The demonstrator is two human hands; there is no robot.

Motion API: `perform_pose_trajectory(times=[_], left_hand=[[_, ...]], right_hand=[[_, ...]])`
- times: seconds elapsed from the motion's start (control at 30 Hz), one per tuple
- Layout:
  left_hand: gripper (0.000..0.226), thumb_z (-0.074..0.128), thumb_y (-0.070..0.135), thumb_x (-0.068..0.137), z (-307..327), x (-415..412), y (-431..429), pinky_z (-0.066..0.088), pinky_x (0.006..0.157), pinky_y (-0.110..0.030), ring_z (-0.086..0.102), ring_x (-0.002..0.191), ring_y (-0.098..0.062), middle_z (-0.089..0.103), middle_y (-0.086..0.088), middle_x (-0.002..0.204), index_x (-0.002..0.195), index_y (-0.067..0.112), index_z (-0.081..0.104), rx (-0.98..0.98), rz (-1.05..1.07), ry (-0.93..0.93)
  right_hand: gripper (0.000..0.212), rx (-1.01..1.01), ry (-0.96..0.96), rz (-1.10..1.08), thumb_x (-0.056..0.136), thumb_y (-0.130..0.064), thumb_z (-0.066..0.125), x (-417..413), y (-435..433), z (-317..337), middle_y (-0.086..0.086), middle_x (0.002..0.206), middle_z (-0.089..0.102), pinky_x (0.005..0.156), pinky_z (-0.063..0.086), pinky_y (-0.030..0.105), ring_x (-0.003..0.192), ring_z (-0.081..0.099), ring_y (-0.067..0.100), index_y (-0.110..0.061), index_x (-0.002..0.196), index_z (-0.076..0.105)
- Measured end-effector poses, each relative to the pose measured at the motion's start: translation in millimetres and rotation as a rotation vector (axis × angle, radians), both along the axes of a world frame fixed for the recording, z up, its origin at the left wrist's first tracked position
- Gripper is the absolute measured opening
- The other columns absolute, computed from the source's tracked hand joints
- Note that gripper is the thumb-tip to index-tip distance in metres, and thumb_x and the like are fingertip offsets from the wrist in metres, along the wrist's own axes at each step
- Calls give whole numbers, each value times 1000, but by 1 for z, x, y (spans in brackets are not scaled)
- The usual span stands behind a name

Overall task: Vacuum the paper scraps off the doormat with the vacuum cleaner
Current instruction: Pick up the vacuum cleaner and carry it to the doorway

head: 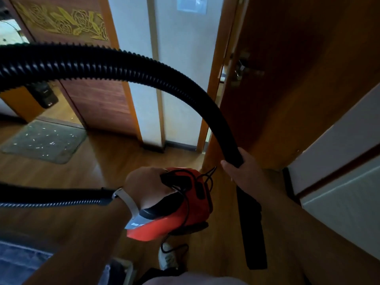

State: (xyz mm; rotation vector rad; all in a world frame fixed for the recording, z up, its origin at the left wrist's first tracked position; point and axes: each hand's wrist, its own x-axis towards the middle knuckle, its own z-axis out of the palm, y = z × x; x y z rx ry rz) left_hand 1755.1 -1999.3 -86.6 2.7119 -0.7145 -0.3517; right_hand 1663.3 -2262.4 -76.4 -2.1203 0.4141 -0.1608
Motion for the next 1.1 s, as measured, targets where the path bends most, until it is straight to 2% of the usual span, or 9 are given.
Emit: perform_pose_trajectory(times=[0.17,0.3,0.4,0.53,0.6,0.7,0.83,0.93,1.1], left_hand=[[53,66,67,69,6,78,10,56,76,-35,69,91,-19,74,7,97,110,33,69,15,20,-65],[58,53,74,62,6,126,27,56,70,-35,68,81,-16,71,9,84,95,30,69,0,88,-70],[54,54,73,65,2,161,41,55,69,-33,67,82,-13,72,10,85,100,35,69,30,164,-86],[57,43,78,64,-8,201,57,52,66,-28,66,78,-12,69,12,79,93,36,69,71,244,-67],[50,47,75,67,-10,223,65,50,66,-26,66,83,-14,70,12,82,93,37,67,101,284,-35],[32,59,66,77,-9,262,72,43,63,-26,65,86,-16,66,12,80,92,39,66,192,332,-16],[34,56,70,77,-1,312,85,50,65,-27,60,71,-10,54,17,66,68,38,53,222,505,73],[37,56,70,79,5,339,100,48,59,-23,58,67,-6,58,15,70,79,34,62,236,655,88],[36,61,69,79,17,361,136,54,58,-26,60,62,-5,62,12,67,79,33,63,127,880,88]], right_hand=[[15,-13,6,29,93,-33,67,89,12,9,0,78,59,62,52,36,66,60,17,-38,98,54],[15,50,18,51,90,-30,70,151,31,9,0,74,59,58,49,32,60,58,14,-34,95,57],[13,38,6,103,89,-30,69,198,42,7,1,72,58,58,48,32,61,58,14,-29,91,56],[18,29,14,165,87,-31,71,262,50,-2,-3,74,61,62,53,35,65,62,17,-37,88,55],[18,30,21,189,86,-31,72,299,54,-12,-5,72,61,61,55,35,65,64,16,-38,89,55],[19,56,36,274,87,-31,71,365,64,-22,-8,70,61,57,49,24,61,63,11,-32,101,57],[22,58,55,427,88,-33,69,458,85,-18,-3,75,65,56,49,26,61,63,14,-34,105,54],[27,23,48,521,88,-37,69,520,108,-16,-7,76,63,54,44,23,61,63,10,-33,110,55],[27,21,-2,717,89,-38,70,590,162,-1,-1,81,66,59,49,28,68,66,15,-30,110,55]])
